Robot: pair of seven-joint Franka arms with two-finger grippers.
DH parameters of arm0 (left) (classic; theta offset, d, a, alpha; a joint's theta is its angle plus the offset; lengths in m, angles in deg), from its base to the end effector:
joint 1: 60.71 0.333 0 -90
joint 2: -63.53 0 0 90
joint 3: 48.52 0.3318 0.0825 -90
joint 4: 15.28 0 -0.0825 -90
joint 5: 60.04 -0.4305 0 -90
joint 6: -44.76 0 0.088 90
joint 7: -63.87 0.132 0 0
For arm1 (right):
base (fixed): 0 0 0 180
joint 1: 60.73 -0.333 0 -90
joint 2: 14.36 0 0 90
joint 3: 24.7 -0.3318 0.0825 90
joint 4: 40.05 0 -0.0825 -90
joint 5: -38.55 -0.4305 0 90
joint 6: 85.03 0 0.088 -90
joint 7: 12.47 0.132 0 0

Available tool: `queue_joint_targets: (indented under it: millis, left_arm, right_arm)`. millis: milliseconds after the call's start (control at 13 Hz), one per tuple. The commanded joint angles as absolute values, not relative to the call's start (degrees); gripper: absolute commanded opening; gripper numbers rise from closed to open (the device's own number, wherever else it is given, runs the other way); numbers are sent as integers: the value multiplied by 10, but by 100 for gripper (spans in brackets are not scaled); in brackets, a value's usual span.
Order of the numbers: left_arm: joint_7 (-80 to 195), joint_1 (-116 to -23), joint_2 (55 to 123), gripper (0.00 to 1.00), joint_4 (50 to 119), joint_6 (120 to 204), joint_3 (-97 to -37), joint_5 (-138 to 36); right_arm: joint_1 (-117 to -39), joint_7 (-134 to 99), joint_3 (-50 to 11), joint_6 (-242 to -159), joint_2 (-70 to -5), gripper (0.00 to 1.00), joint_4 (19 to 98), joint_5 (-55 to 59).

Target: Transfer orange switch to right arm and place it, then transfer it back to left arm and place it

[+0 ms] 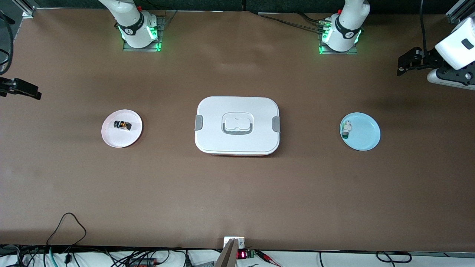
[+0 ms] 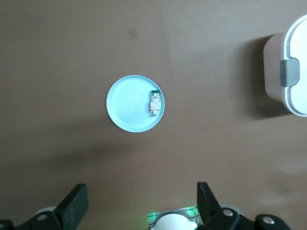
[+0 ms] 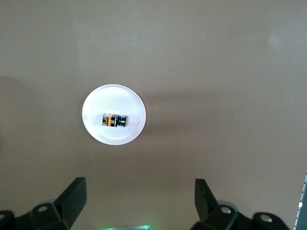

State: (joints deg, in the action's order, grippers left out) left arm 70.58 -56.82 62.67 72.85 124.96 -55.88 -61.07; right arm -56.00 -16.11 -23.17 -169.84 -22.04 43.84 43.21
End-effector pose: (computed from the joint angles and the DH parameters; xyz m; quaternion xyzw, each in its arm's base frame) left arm 0.5738 -0.0327 0.6270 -0.9942 0.0875 0.0620 0.0081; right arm 0.6257 -0.0790 0.5806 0.9971 -0.0241 -0.0623 0.0372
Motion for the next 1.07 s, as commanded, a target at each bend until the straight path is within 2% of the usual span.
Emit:
queue_joint_targets:
  millis: [0,460,690,997]
  left_arm:
    - [691,-567,635,100,716,1253,-563,-607]
    - [696,-564,635,100,716,1250,-562,-606]
    - [696,-565,635,100,716,1250,-562,-606]
    - [698,-564,635,100,716,1248,-562,-606]
  right_arm:
    - [-570,-137,-236,-1690,-203,100,457,428]
    - [-569,-134,-236,-1728,-151,100,549,426]
    - [-566,-133,-235,-1800,-115,100,628,425]
    - [-569,-120,-238,-1786,-97,100,623,426]
